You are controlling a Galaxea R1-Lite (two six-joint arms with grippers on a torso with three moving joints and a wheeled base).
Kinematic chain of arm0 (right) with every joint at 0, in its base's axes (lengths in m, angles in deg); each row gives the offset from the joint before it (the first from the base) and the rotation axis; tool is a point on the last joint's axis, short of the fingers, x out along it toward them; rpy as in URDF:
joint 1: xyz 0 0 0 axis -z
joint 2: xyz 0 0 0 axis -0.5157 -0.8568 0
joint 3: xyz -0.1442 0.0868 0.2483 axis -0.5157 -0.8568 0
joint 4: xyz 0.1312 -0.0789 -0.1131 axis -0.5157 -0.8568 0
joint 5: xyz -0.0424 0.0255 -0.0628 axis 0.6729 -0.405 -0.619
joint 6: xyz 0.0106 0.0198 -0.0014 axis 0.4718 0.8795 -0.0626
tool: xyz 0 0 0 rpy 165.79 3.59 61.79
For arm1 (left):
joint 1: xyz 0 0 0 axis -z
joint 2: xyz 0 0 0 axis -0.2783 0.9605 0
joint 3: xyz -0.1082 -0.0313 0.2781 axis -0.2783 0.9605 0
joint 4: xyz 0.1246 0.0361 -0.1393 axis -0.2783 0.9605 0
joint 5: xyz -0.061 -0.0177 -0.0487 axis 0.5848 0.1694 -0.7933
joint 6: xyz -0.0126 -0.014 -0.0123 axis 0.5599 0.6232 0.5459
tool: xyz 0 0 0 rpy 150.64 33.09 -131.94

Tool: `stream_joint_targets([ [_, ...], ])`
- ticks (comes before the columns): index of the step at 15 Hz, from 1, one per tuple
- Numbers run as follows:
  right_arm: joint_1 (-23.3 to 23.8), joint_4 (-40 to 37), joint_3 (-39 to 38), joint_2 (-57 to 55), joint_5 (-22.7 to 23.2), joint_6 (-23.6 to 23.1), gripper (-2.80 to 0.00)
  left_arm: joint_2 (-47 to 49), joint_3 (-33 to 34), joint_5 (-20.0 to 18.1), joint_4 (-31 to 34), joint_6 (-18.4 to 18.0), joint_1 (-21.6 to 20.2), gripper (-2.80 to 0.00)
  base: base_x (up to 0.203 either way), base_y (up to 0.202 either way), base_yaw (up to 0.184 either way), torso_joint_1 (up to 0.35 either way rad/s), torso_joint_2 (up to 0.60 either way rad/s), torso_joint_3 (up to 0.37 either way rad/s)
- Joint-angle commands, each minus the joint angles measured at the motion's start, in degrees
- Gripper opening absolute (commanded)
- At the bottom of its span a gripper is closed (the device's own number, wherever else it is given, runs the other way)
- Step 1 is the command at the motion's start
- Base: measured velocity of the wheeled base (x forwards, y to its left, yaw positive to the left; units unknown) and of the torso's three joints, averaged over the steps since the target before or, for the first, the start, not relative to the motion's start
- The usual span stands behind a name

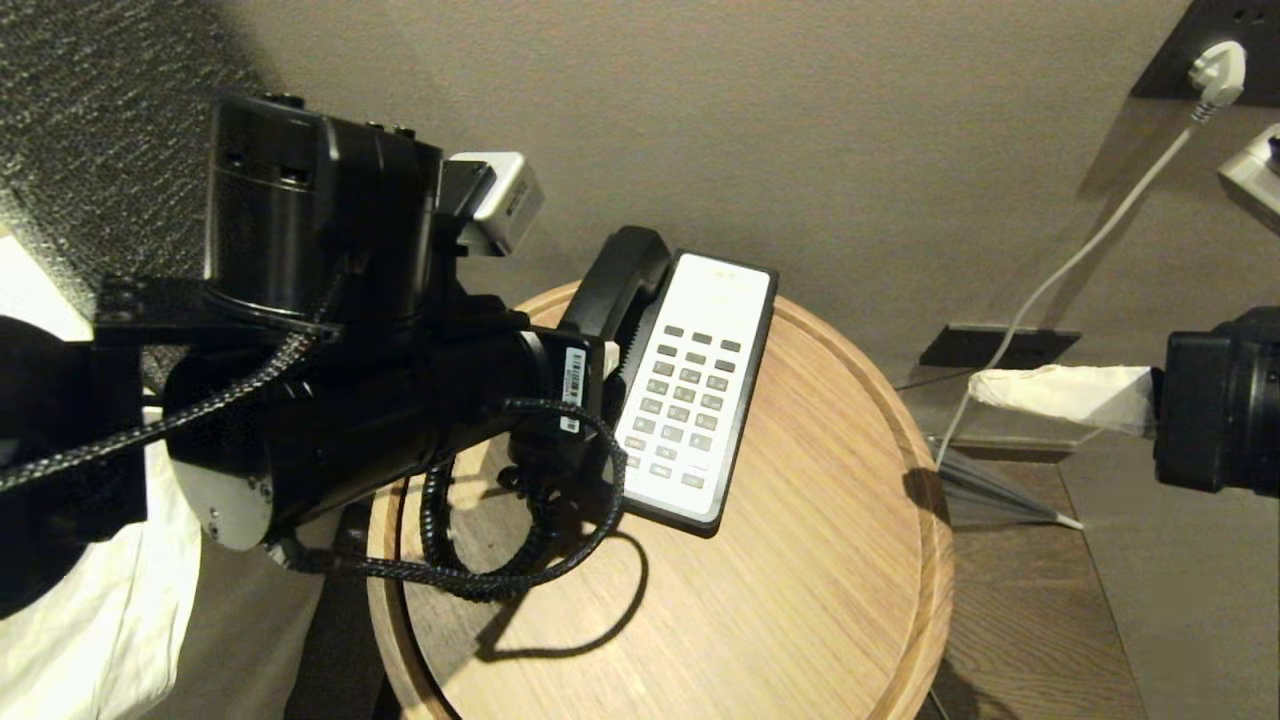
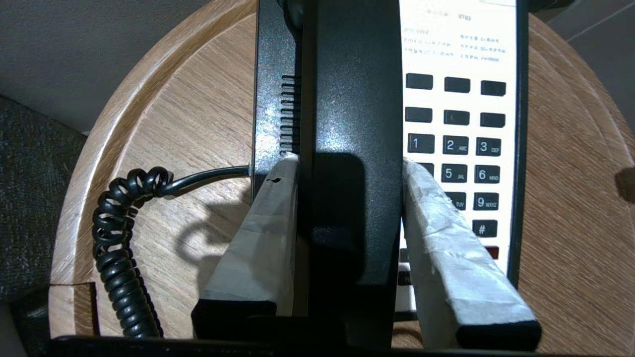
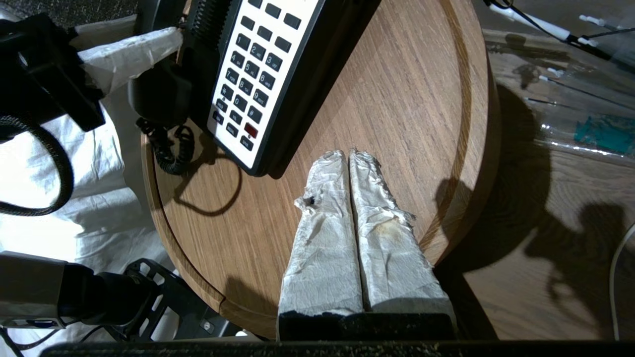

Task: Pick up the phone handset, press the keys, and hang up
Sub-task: Put the handset back

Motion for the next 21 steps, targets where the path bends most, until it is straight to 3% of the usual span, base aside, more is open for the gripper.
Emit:
stream_joint_targets([
  [1,-0.03,-0.02,-0.03,0.22,0.01,0.13,-2.8,1.11,-0.12,0.24,-0.08,0.02,0.01,-2.8,0.0,0.0,0.0,0.0,0.0,0.0],
  [15,-0.12,-0.28,-0.03,1.57,-0.07,0.04,-2.8,2.24,-0.48,-0.55,0.27,-0.18,-1.22,-2.8,0.0,0.0,0.0,0.0,0.0,0.0],
  [16,-0.12,-0.29,-0.03,1.53,-0.07,0.04,-2.8,2.24,-0.56,-0.29,0.01,-0.18,-1.31,0.0,0.0,0.0,0.0,0.0,0.0,0.0],
  [21,-0.12,-0.37,-0.39,1.53,-0.07,0.04,-2.8,1.92,-1.18,-0.08,-0.25,-0.21,-1.31,0.0,0.0,0.0,0.0,0.0,0.0,0.0],
])
